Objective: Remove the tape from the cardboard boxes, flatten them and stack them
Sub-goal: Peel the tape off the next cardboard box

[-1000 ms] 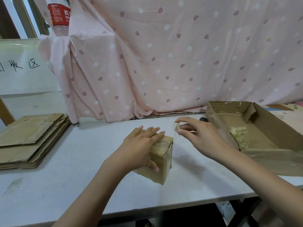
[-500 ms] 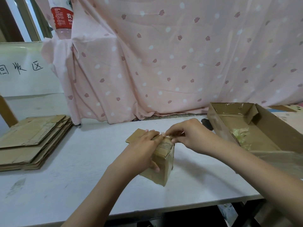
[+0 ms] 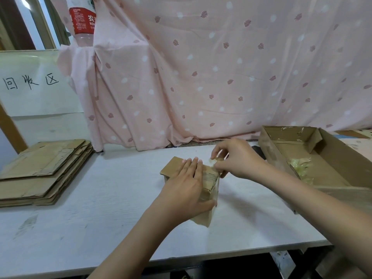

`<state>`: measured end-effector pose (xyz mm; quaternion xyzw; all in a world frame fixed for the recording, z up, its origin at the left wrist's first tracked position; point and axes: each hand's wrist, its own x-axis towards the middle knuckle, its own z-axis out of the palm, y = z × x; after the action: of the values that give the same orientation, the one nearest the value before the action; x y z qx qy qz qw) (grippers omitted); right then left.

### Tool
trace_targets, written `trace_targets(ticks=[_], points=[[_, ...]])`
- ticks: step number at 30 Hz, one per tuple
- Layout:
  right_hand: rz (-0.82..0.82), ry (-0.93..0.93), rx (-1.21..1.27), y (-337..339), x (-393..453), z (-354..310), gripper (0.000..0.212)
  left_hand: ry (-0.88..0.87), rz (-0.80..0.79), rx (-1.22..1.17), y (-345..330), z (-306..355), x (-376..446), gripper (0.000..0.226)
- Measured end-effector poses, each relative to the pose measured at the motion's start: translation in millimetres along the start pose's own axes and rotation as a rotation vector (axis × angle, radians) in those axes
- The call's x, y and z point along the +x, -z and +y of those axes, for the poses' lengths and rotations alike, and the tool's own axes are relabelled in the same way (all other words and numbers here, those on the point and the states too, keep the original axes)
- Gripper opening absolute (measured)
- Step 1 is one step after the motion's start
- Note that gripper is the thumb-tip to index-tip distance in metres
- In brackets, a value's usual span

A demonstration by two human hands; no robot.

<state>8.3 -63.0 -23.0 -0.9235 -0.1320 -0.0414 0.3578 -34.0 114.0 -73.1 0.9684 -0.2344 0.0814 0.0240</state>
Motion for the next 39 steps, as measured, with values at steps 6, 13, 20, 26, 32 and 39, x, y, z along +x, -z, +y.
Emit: trace_targets(ticks=[6, 13, 20, 26, 32, 39], points=[[0.093, -0.108, 0.165, -5.8, -1.5, 4.8, 0.018, 0.0, -0.001, 0.013, -1.0, -1.9, 0.6, 0.101], [-0.196, -0.019, -0.201, 5.2, -4.2, 7.5, 0.027, -0.008, 0.006, 0.021, -1.9, -2.2, -0.1, 0.103], [-0.167, 0.018, -0.279, 5.5, 11.4, -13.4, 0.012, -0.005, 0.003, 0.047, -1.2, -1.4, -1.9, 0.102], [-0.198, -0.098, -0.167, 4.0, 20.5, -7.5, 0.018, 0.004, 0.009, 0.048, -2.0, -2.0, -1.2, 0.103], [-0.193, -0.325, 0.331, 1.4, 18.0, 17.8, 0.012, 0.002, 0.012, 0.012, -2.2, -2.4, -1.4, 0.104], [-0.129, -0.412, 0.68, -1.7, 5.7, 27.1, 0.017, 0.026, -0.004, 0.026, -1.9, -1.2, -1.1, 0.105]])
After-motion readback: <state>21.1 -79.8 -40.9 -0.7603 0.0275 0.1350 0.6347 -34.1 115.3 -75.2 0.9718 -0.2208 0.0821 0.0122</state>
